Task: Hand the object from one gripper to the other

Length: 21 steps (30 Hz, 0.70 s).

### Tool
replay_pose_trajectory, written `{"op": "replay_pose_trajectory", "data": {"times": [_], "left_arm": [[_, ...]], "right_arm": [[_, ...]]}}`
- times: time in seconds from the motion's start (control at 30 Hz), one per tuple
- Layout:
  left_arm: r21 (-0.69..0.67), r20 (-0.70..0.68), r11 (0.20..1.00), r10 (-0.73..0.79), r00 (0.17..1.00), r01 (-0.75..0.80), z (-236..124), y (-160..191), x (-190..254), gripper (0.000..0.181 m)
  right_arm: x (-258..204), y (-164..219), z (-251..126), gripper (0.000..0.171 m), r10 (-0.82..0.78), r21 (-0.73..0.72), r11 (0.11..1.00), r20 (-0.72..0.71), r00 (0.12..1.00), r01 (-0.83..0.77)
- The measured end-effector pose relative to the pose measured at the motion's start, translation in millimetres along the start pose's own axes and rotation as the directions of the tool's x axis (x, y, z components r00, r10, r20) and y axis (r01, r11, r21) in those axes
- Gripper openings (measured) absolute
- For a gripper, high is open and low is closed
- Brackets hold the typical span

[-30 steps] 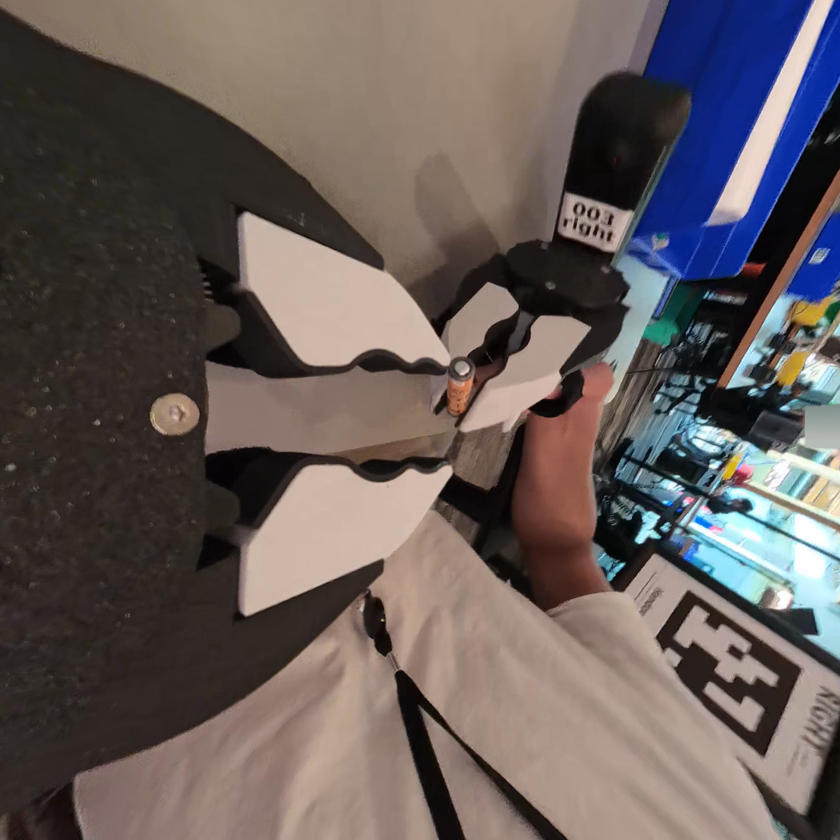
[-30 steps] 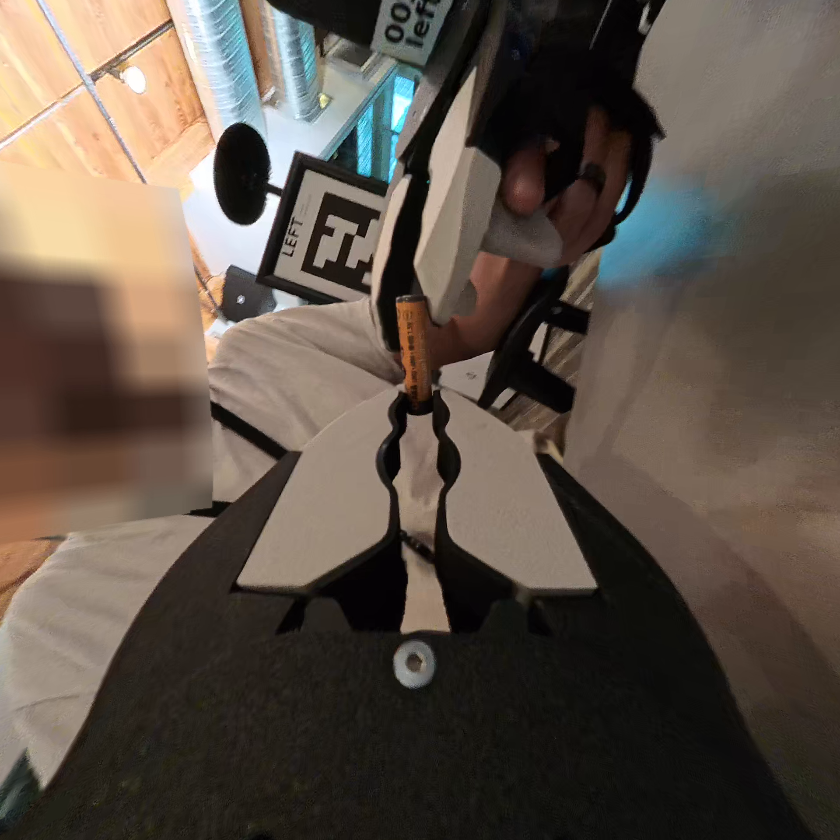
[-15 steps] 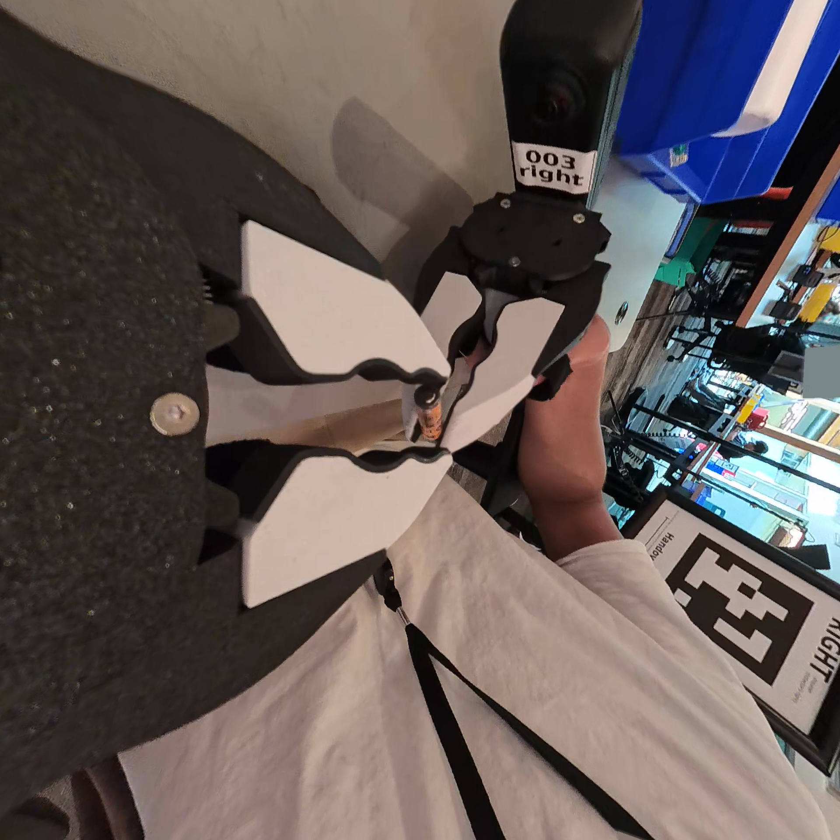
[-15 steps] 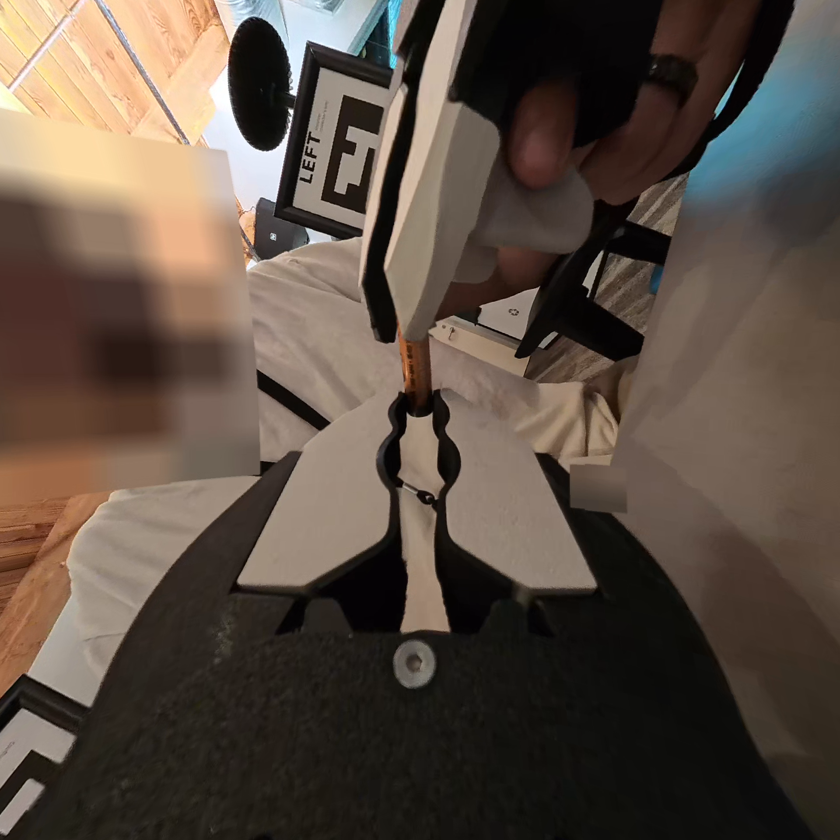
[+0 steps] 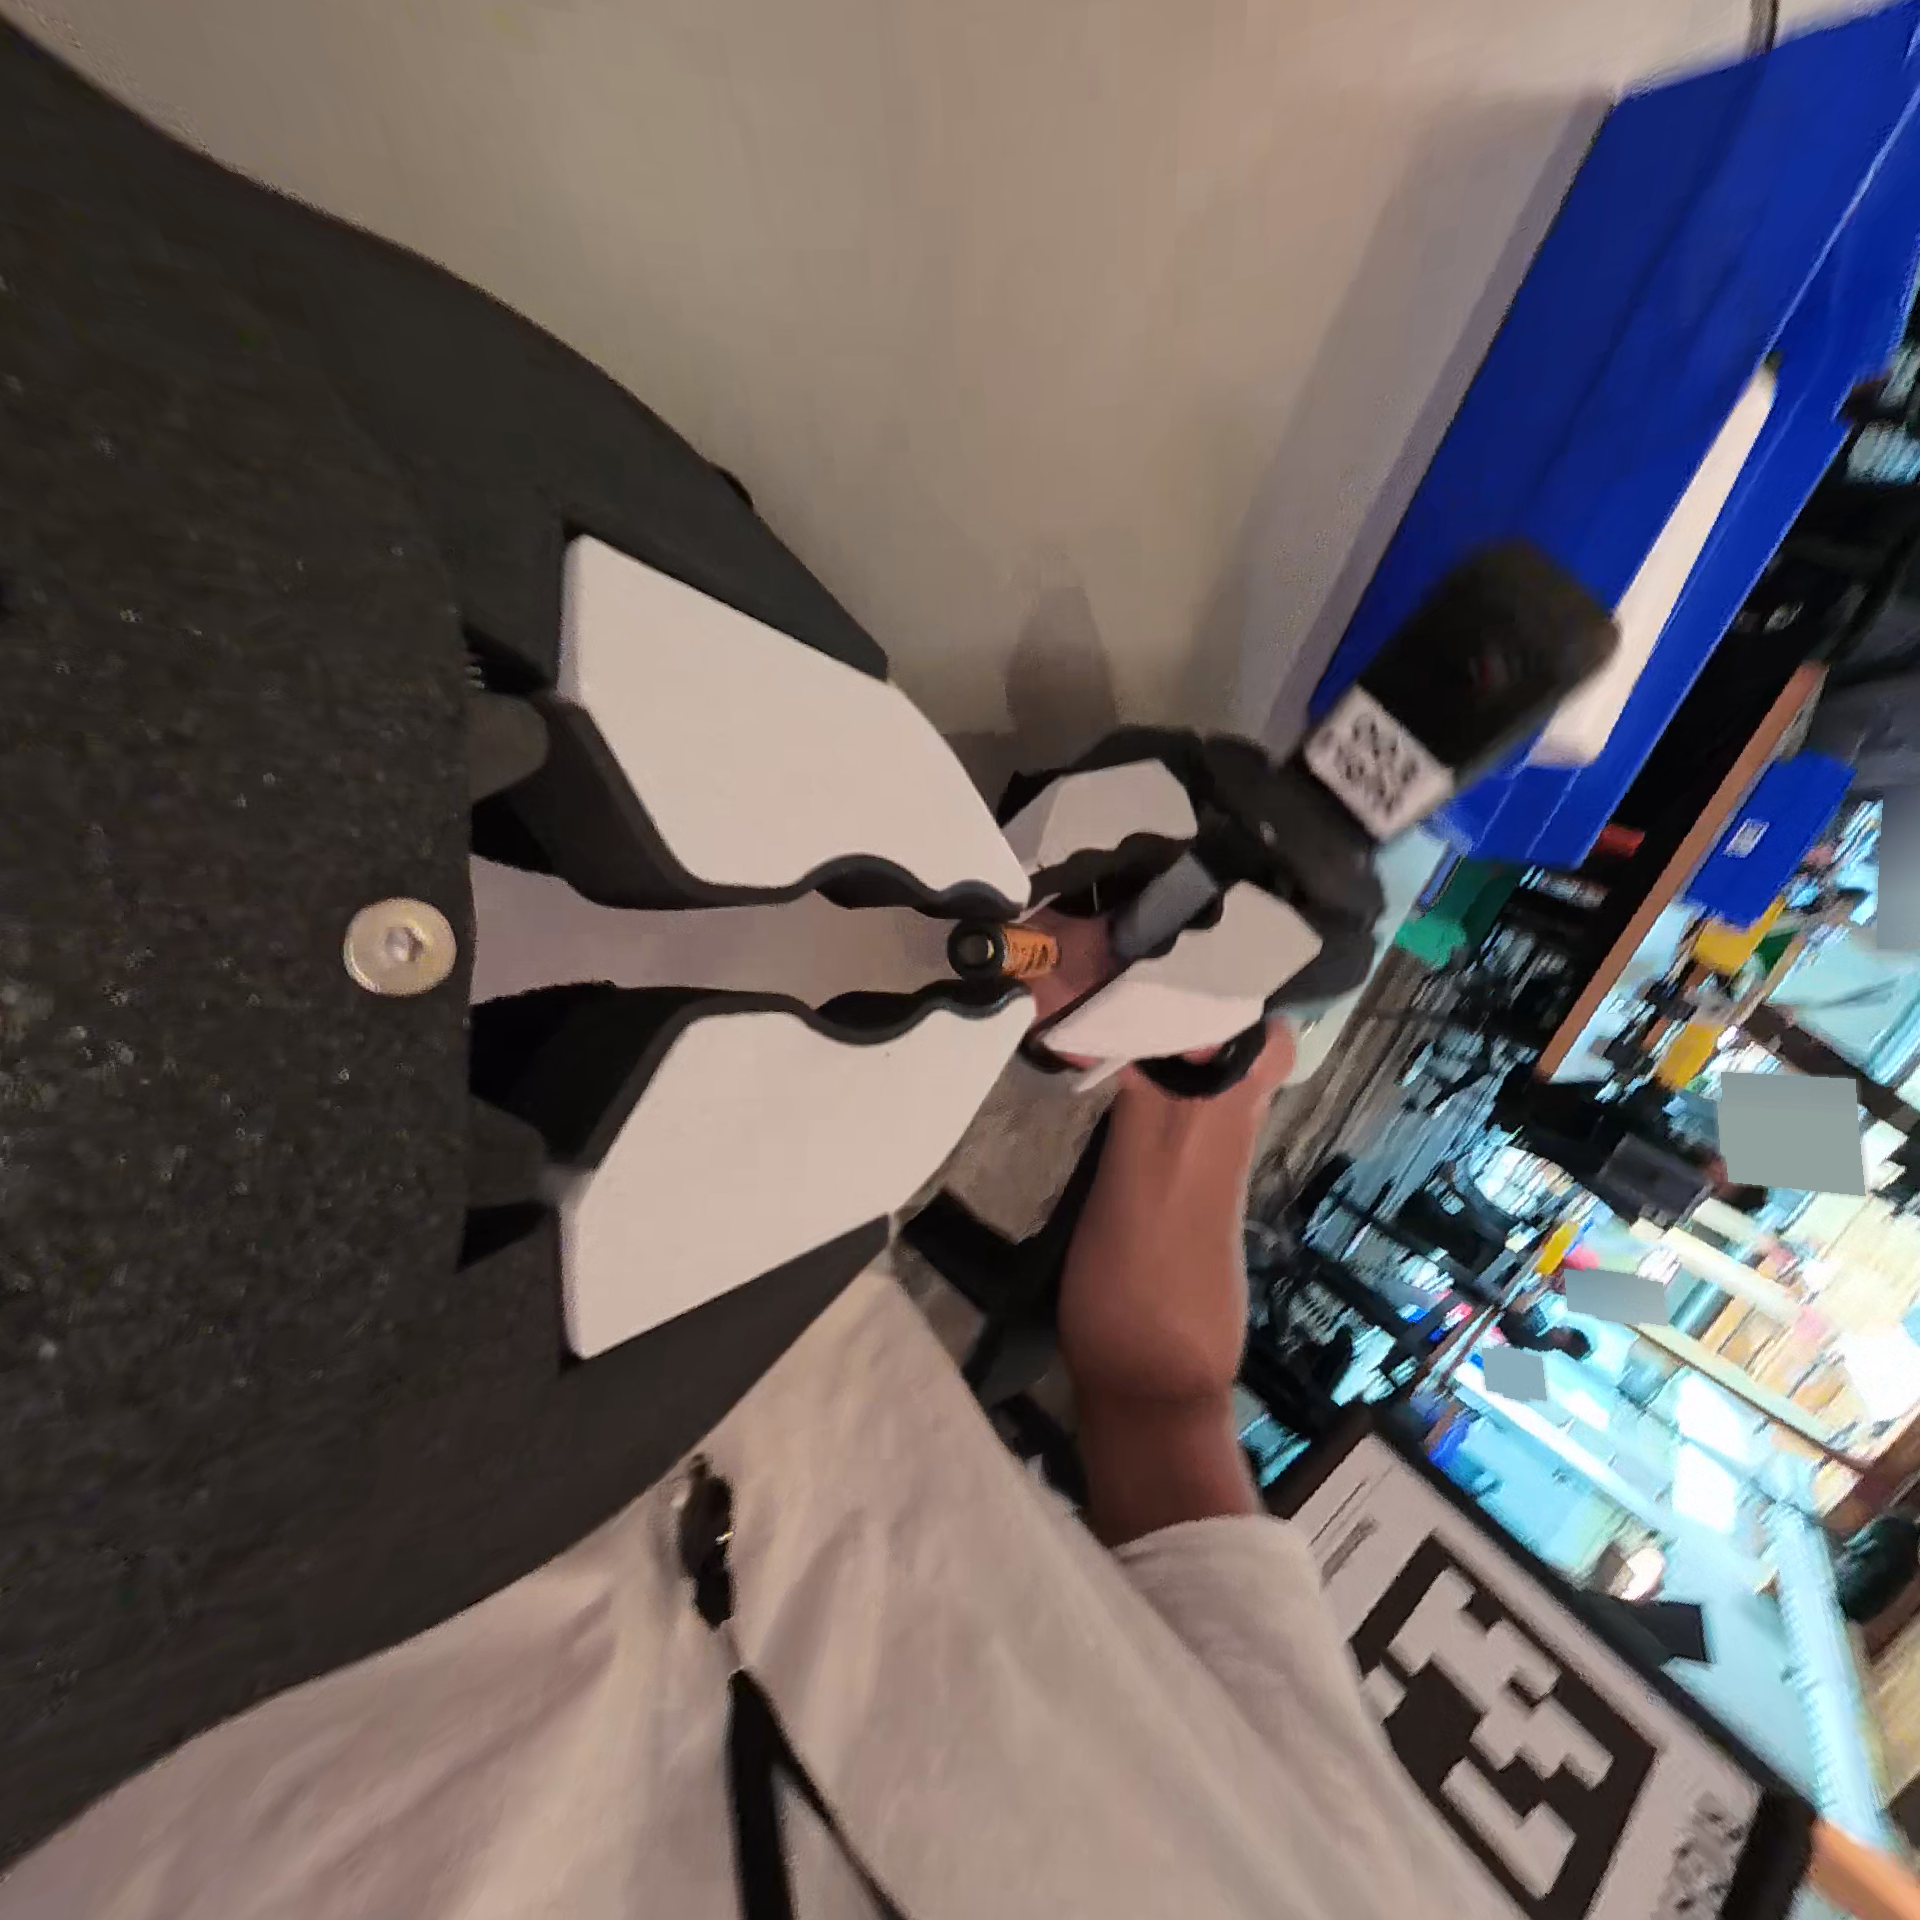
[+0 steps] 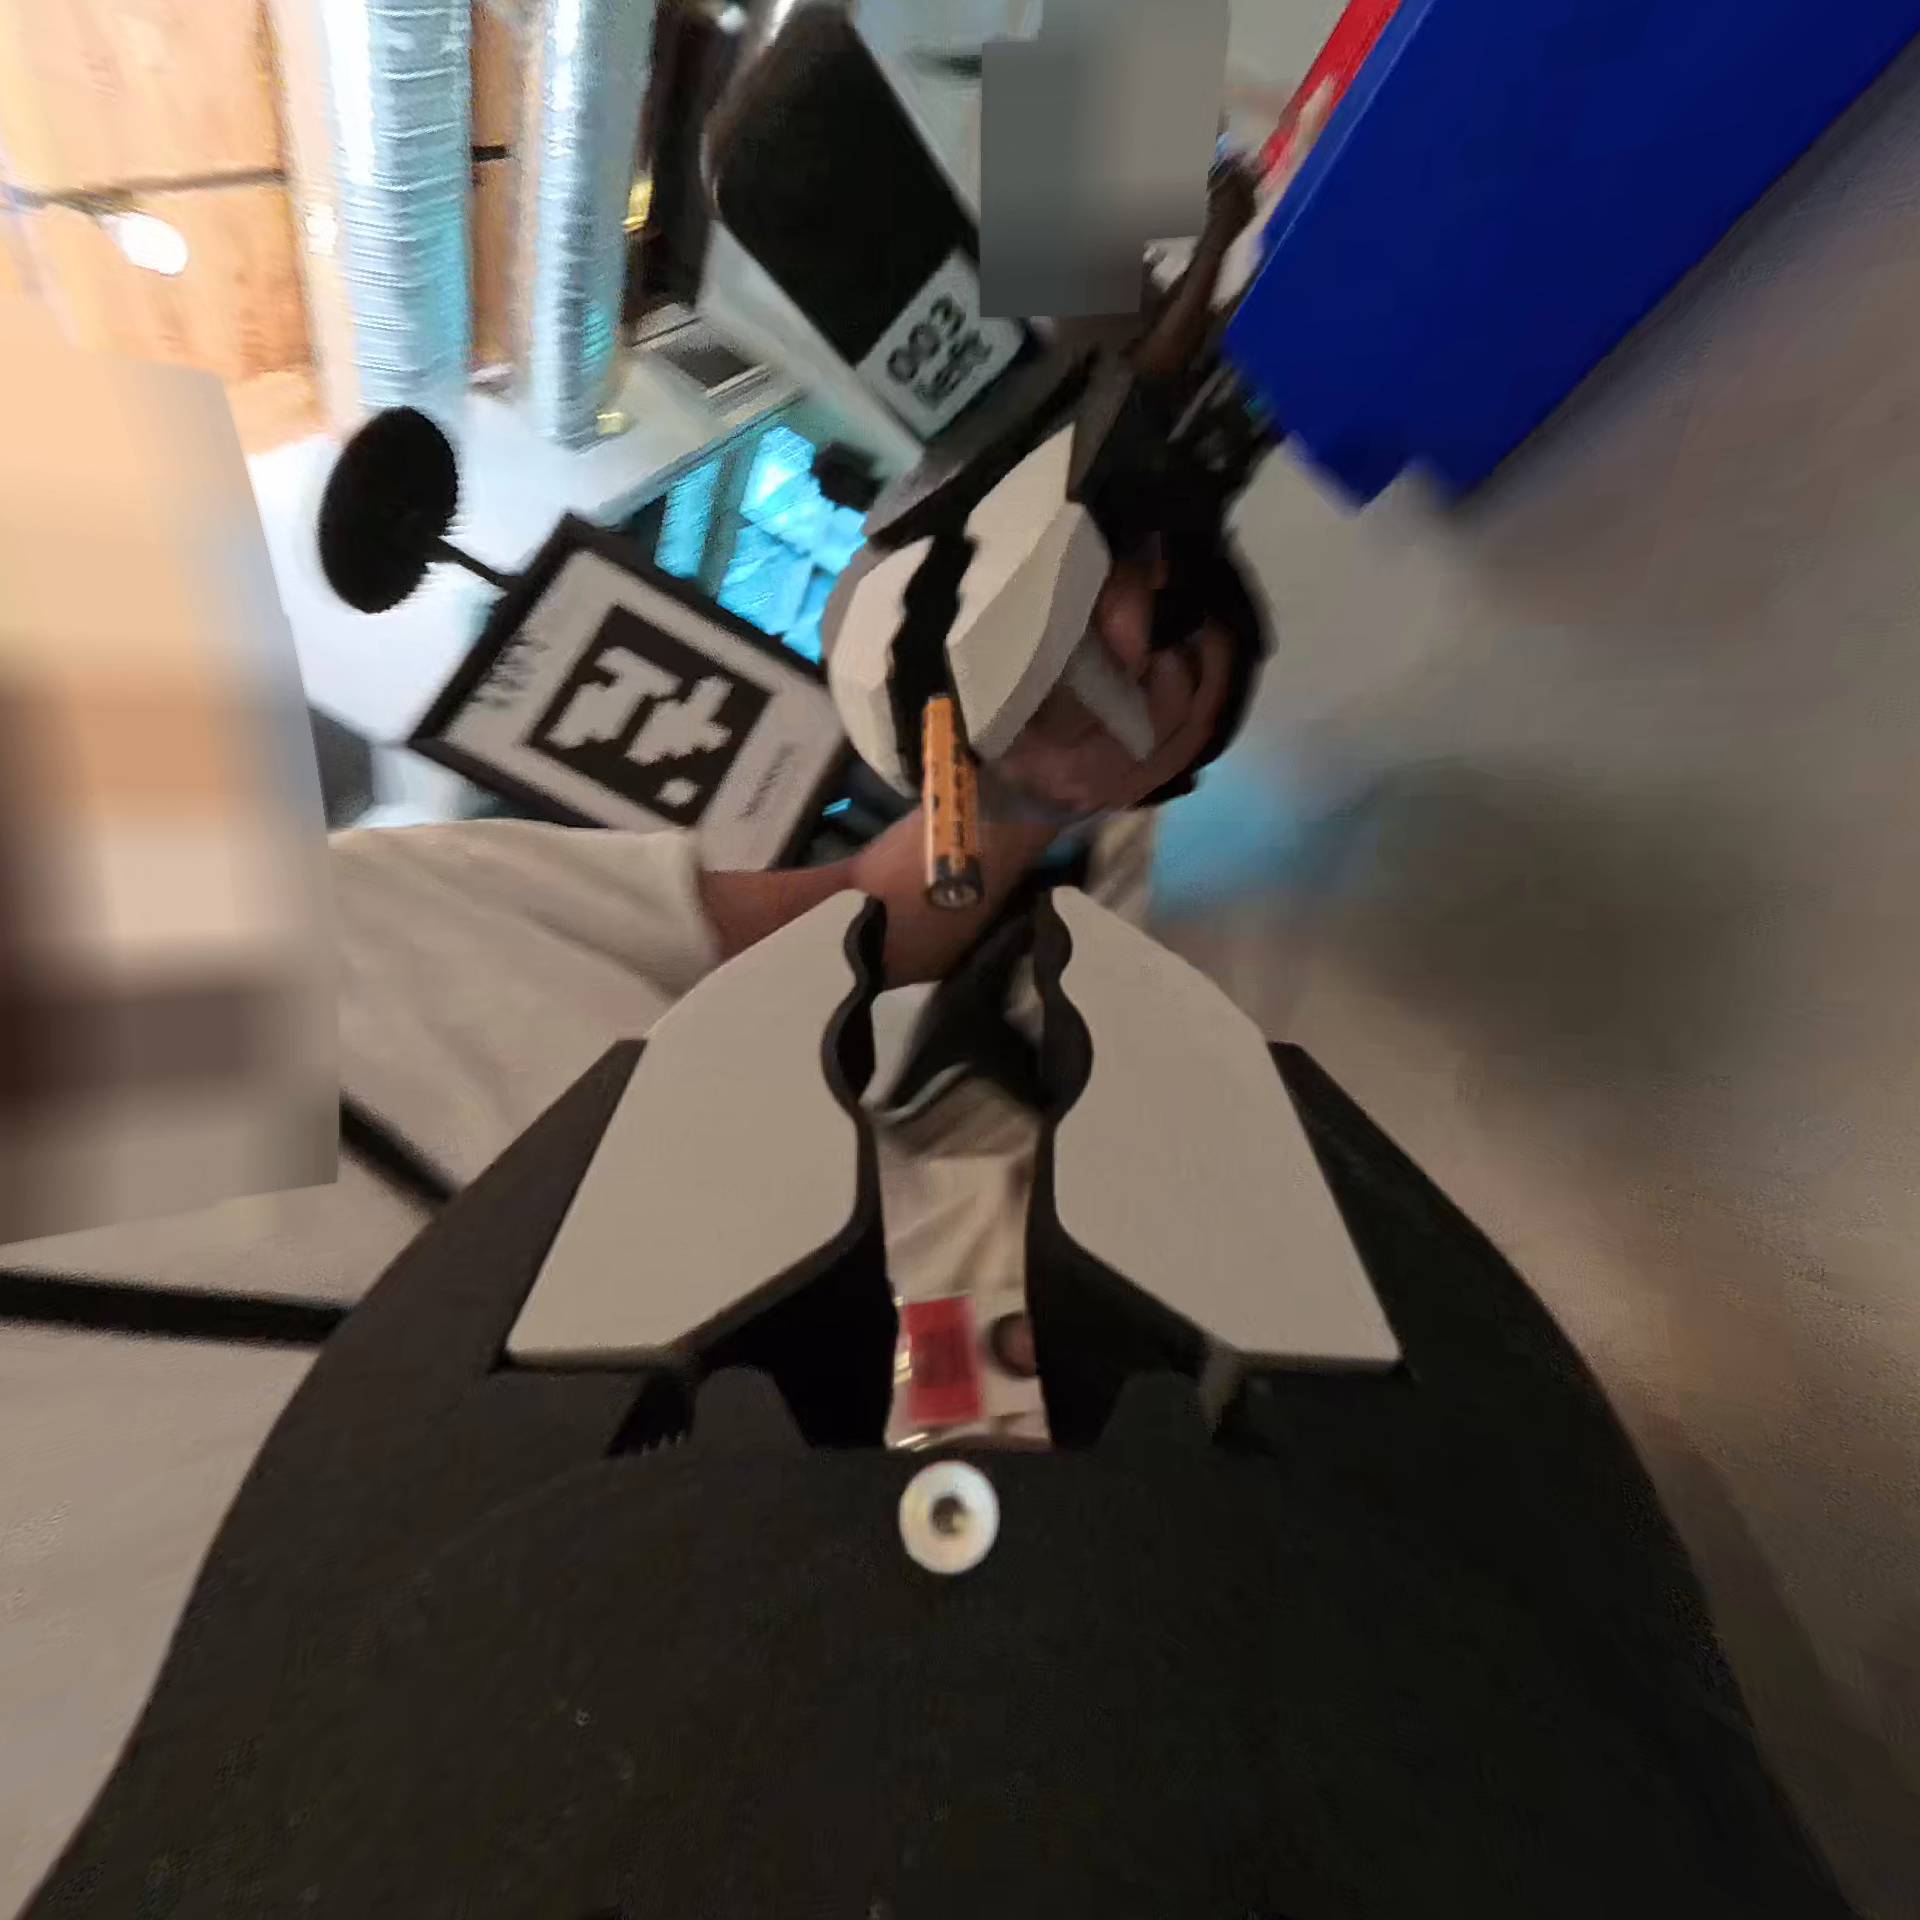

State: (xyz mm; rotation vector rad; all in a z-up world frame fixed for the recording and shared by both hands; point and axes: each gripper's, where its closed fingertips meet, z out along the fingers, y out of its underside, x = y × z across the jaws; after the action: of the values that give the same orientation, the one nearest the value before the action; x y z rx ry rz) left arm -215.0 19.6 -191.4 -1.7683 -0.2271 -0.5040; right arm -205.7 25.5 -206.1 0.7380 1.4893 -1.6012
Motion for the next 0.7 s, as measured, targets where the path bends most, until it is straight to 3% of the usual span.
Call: {"op": "replay_pose_trajectory", "data": {"times": [0.13,0.2,0.4,0.5,0.7], "left_arm": [[0.197,0.085,0.968,-0.174,0.981,0.155,-12.1,-21.9,-27.2,0.010],[0.293,0.045,0.927,-0.257,0.965,0.233,-13.7,-29.7,-29.3,0.010],[0.319,-0.042,0.900,-0.300,0.953,0.297,-0.4,-29.7,-19.6,0.010],[0.323,-0.045,0.901,-0.290,0.956,0.289,2.2,-30.9,-17.4,0.010],[0.294,-0.029,0.925,-0.244,0.969,0.242,6.3,-28.6,-13.0,0.010]], "right_arm": [[18.3,-33.8,-15.7,0.042,-0.324,0.129,0.915,-0.330,0.887,0.383],[11.1,-45.6,-18.2,0.037,-0.376,0.190,0.862,-0.384,0.843,0.471],[-3.9,-43.3,-4.9,0.029,-0.351,0.261,0.869,-0.274,0.895,0.420],[-5.8,-41.3,-3.1,0.012,-0.364,0.245,0.872,-0.253,0.896,0.424],[-8.9,-37.9,-5.6,0.010,-0.356,0.217,0.887,-0.240,0.903,0.407]]}}
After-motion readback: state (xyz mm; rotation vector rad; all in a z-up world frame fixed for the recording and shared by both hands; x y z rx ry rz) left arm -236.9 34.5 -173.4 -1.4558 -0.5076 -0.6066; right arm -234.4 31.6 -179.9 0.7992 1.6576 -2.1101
